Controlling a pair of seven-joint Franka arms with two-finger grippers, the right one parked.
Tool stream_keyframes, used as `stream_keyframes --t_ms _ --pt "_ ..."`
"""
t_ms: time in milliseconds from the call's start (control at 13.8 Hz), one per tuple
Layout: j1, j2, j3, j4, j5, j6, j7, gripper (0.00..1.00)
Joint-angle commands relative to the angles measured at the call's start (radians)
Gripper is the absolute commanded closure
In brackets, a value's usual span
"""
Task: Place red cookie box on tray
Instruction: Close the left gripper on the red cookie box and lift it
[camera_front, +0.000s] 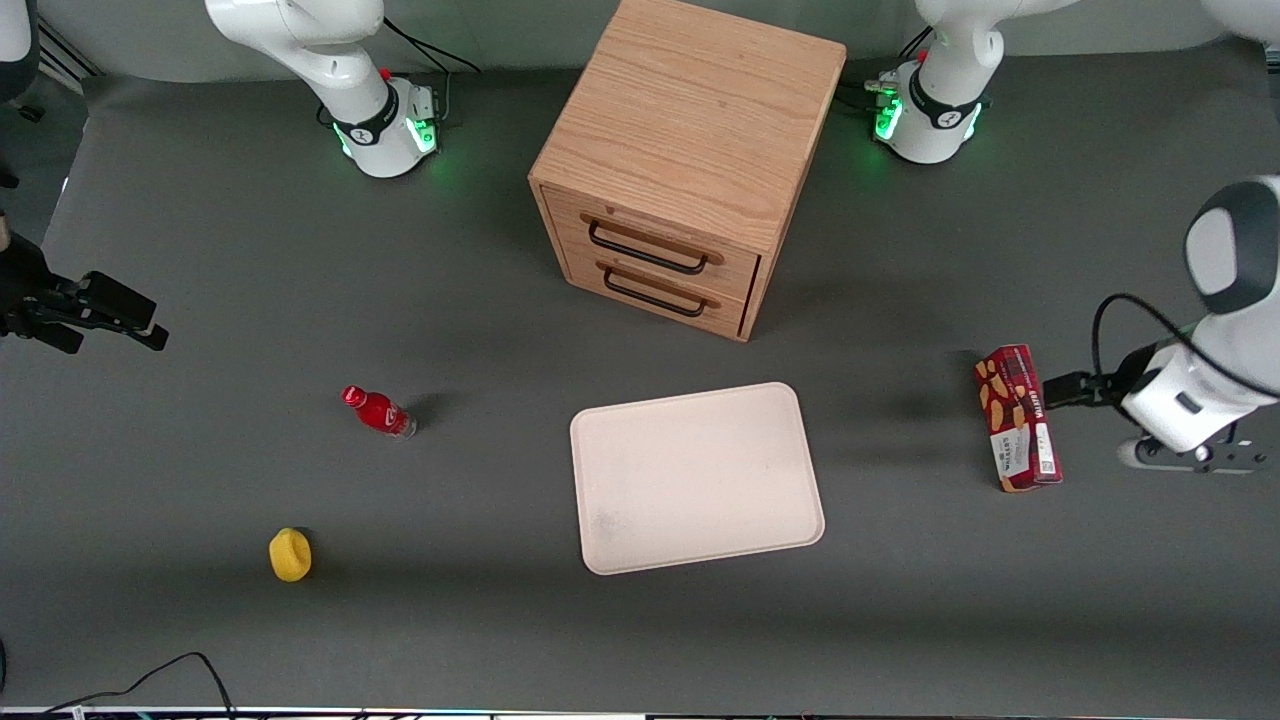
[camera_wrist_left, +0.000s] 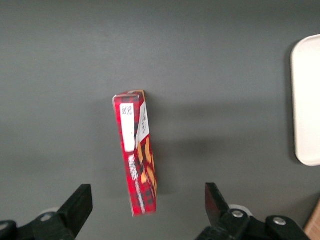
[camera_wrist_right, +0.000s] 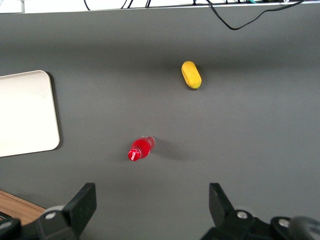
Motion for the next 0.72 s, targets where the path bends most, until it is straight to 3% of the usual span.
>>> stream_keyframes --t_ms 0,145,361,506,651 --pt "0.010 0.112 0.003 -0.021 -0.009 0.108 -0.011 0.00" --pt "0.060 0.116 0.001 -0.143 -0.010 0.284 -0.007 0.00" --pt "0.062 0.138 0.003 -0.173 -0.004 0.331 0.001 0.08" --pt "0.073 0.141 0.003 -0.191 -0.003 0.334 -0.001 0.38" --pt "0.073 0.129 0.003 -0.213 -0.003 0.336 -0.001 0.95"
